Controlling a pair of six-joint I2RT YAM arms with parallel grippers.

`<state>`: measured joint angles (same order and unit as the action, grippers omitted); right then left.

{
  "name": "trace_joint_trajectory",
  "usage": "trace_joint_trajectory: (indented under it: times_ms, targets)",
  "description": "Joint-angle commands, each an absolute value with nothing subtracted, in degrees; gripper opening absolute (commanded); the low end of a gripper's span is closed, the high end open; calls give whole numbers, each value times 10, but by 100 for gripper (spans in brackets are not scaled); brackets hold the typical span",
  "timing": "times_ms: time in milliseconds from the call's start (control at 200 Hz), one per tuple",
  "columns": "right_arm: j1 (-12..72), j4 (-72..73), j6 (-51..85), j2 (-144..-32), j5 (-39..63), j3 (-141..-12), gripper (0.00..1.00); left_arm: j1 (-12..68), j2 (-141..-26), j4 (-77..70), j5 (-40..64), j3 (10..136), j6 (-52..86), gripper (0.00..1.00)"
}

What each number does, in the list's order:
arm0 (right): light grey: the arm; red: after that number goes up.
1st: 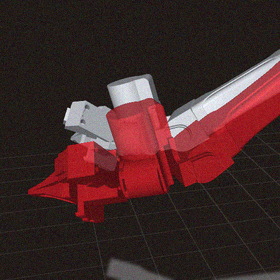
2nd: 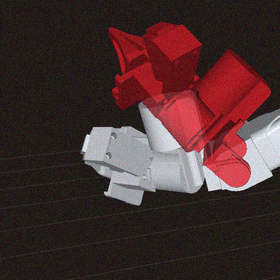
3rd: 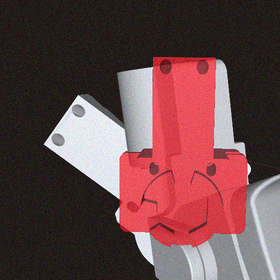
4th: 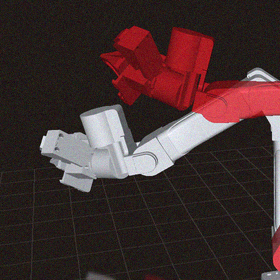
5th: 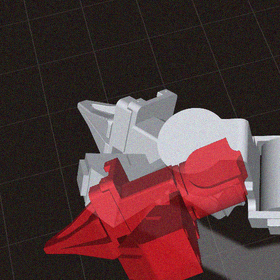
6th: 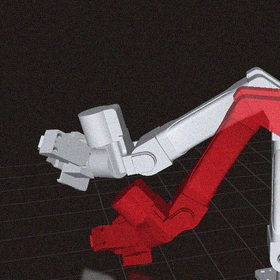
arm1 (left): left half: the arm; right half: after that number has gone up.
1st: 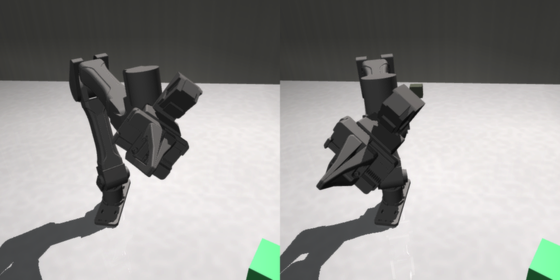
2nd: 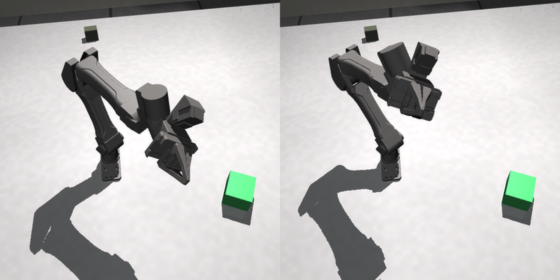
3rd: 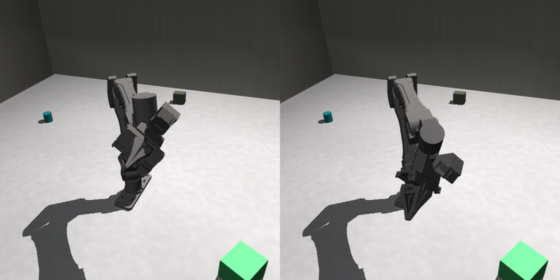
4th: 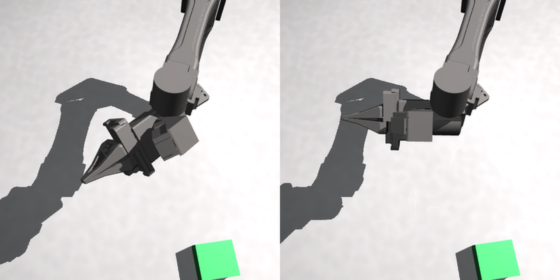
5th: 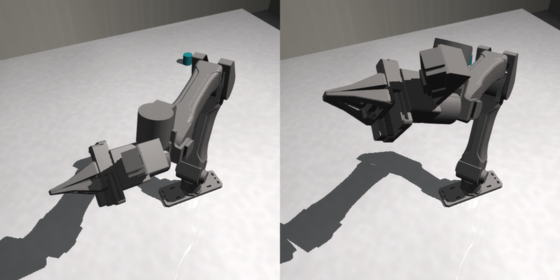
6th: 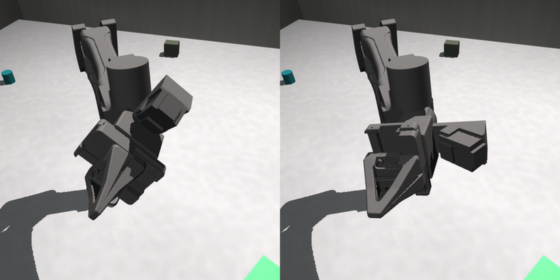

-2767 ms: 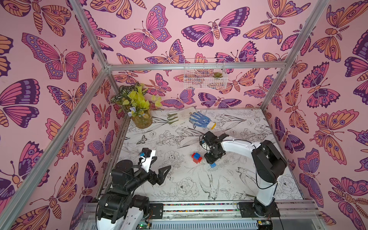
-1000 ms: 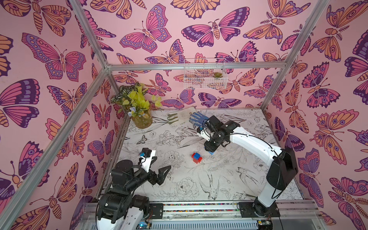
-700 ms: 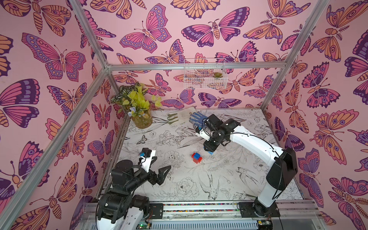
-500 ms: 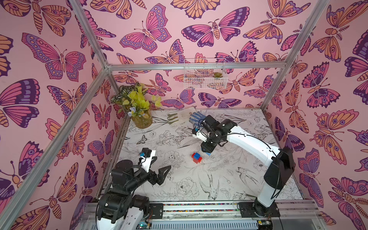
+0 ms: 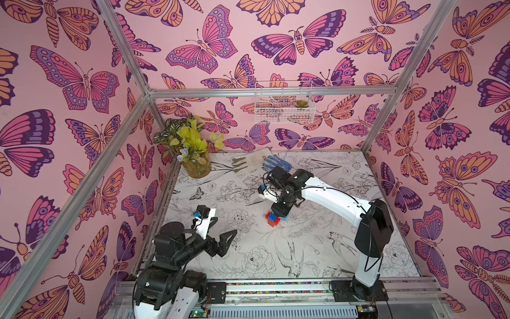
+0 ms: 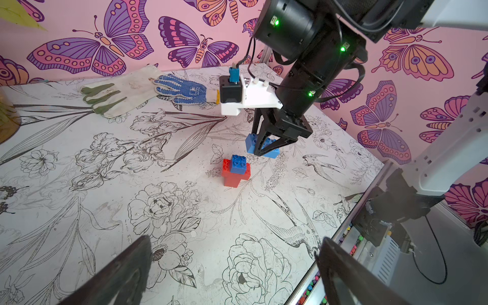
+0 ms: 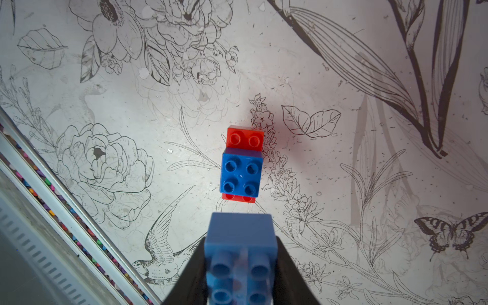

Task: Assemble the letter f with lego
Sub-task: Assemble the lego brick with the lego brick.

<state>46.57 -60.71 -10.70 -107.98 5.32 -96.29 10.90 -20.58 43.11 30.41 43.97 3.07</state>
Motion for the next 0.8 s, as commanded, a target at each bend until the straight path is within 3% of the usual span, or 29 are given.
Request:
trace_joint_trajectory:
  times_ms: [0,796]
  targets:
    - [474,-620,-116,-1095,45,-978,22,111,-198,423,307,430,32,99]
    - [475,-627,-164,-1144,44,-1005,21,111,-196,423,307,429,32,99]
